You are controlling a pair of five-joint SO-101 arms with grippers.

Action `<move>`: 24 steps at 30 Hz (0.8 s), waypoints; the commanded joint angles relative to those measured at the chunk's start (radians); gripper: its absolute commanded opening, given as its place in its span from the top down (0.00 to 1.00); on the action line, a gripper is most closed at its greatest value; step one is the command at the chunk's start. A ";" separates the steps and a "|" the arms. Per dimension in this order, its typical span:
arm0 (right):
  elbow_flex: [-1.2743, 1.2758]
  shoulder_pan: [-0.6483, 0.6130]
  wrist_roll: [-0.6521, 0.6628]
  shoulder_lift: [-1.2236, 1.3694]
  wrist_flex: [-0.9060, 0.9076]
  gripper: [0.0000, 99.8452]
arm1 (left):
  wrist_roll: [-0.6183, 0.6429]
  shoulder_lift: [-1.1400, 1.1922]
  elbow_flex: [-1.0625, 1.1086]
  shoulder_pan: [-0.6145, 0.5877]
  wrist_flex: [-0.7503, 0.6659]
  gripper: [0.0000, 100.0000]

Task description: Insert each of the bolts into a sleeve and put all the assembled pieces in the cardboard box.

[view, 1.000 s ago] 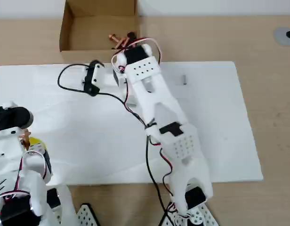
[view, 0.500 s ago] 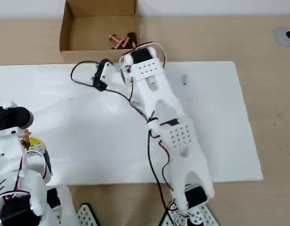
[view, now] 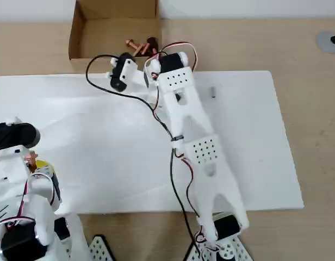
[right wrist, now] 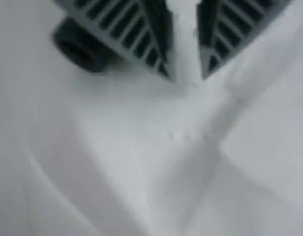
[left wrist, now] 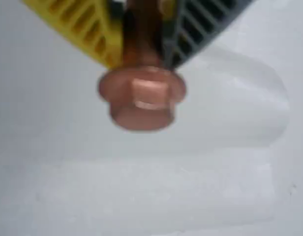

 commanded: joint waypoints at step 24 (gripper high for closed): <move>0.012 0.093 0.031 -0.053 0.095 0.99 | -0.008 -0.005 -0.005 0.006 -0.017 0.99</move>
